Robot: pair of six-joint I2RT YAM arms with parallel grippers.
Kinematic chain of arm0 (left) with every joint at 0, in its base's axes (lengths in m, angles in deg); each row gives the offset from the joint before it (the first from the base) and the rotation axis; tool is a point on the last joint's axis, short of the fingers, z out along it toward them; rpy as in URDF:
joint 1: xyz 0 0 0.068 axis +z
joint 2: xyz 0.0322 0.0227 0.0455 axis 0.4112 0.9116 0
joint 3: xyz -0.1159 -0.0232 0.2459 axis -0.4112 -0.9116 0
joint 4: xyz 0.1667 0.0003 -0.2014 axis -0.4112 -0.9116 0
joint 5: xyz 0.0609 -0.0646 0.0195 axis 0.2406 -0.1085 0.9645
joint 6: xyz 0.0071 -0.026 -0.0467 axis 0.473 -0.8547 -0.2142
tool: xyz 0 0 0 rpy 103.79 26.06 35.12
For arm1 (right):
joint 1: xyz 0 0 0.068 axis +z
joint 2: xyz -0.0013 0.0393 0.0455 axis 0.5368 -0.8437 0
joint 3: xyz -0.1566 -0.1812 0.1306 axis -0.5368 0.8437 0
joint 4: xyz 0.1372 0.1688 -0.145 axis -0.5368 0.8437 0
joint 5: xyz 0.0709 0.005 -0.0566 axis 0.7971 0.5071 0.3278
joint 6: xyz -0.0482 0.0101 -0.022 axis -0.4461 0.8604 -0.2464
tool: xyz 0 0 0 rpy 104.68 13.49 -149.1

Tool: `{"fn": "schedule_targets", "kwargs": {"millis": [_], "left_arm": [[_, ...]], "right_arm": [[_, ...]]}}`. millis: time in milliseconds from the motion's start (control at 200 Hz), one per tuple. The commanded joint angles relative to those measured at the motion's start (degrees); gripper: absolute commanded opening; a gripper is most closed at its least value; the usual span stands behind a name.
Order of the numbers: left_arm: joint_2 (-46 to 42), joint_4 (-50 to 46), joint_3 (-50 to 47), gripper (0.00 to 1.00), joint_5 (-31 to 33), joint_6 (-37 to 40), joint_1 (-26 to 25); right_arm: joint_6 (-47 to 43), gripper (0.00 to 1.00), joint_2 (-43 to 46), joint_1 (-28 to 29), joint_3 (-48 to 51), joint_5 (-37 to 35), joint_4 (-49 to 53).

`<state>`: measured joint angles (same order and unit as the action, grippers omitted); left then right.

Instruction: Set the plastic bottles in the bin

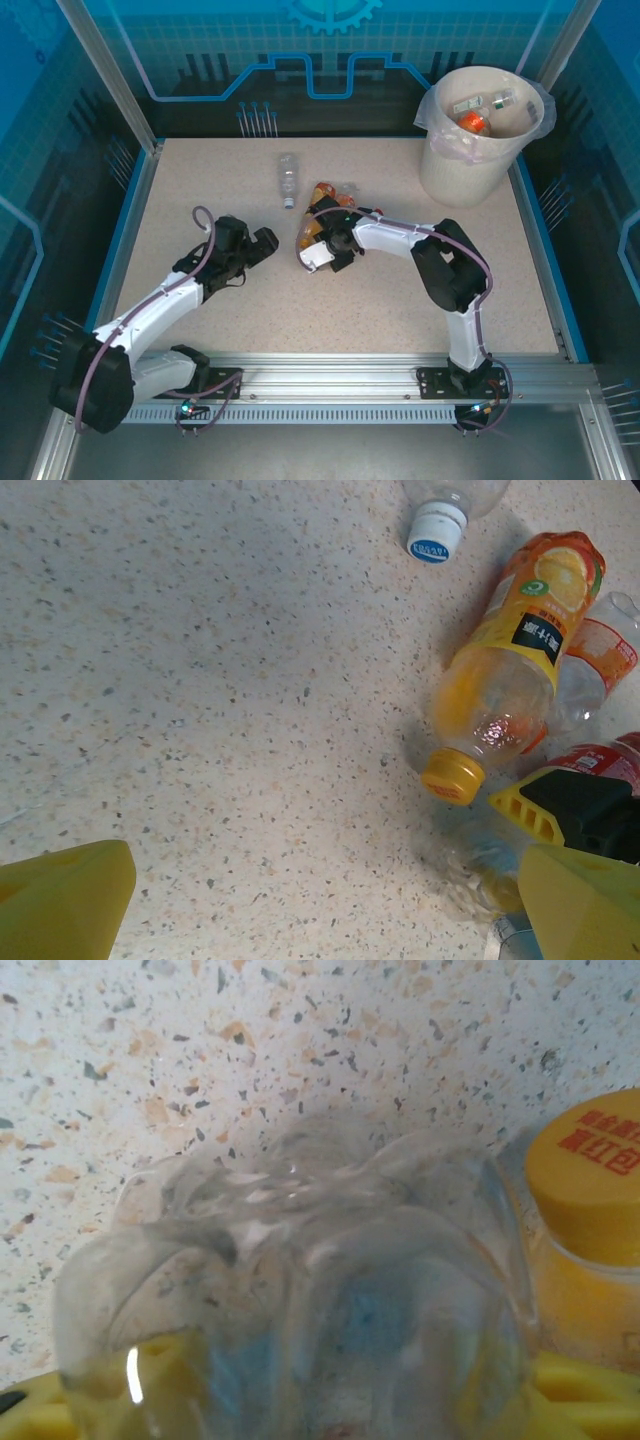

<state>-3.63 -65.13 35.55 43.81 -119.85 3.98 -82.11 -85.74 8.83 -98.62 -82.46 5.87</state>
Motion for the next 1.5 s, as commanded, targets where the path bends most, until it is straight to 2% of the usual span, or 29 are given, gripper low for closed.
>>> {"fn": "schedule_targets", "kwargs": {"millis": [0, 165, 255, 410, 515, 670, 865, 990, 1200, 1496], "left_arm": [[1.3, 2.6, 0.2, 0.99, -3.3, 1.2, 0.4], [1.8, 4.0, 0.8, 0.99, -4.5, 1.1, 0.3], [1.7, 5.2, 1.0, 0.99, -5.2, 0.9, -0.1], [1.8, 6.8, 1.2, 0.99, -5.6, 0.9, -0.9], [1.8, 7.1, 1.8, 0.99, -5.3, 1.2, -1.3], [2.3, 7.5, 2.9, 0.99, -5.6, 1.5, -1.9], [3.1, 8.0, 3.6, 0.99, -5.8, 1.1, -2.8], [3.7, 8.0, 4.1, 0.99, -5.6, 1.2, -2.9], [4.6, 8.2, 5.0, 0.99, -5.7, 1.1, -3.0], [3.6, 7.2, 4.5, 0.99, -5.3, 1.3, -3.0]], "right_arm": [[3.0, 0.58, 3.4, 0.4, 2.1, 0.3, -0.1], [6.0, 0.46, 10.3, 0.2, 6.5, 1.8, -3.0], [8.6, 0.44, 15.0, 0.1, 9.0, 2.3, -4.8], [20.9, 0.4, 24.6, -2.1, 11.6, 8.3, -9.5], [31.6, 0.38, 31.5, -6.2, 13.4, 15.0, -14.1], [46.5, 0.35, 39.6, -15.2, 15.2, 24.3, -20.9], [60.7, 0.35, 45.4, -25.8, 14.4, 29.8, -26.8], [66.9, 0.32, 45.9, -29.7, 10.1, 27.8, -28.7], [83.8, 0.32, 41.2, -37.5, -1.5, 24.4, -32.3], [90.8, 0.33, 33.9, -41.8, -11.0, 10.7, -40.9]]}}
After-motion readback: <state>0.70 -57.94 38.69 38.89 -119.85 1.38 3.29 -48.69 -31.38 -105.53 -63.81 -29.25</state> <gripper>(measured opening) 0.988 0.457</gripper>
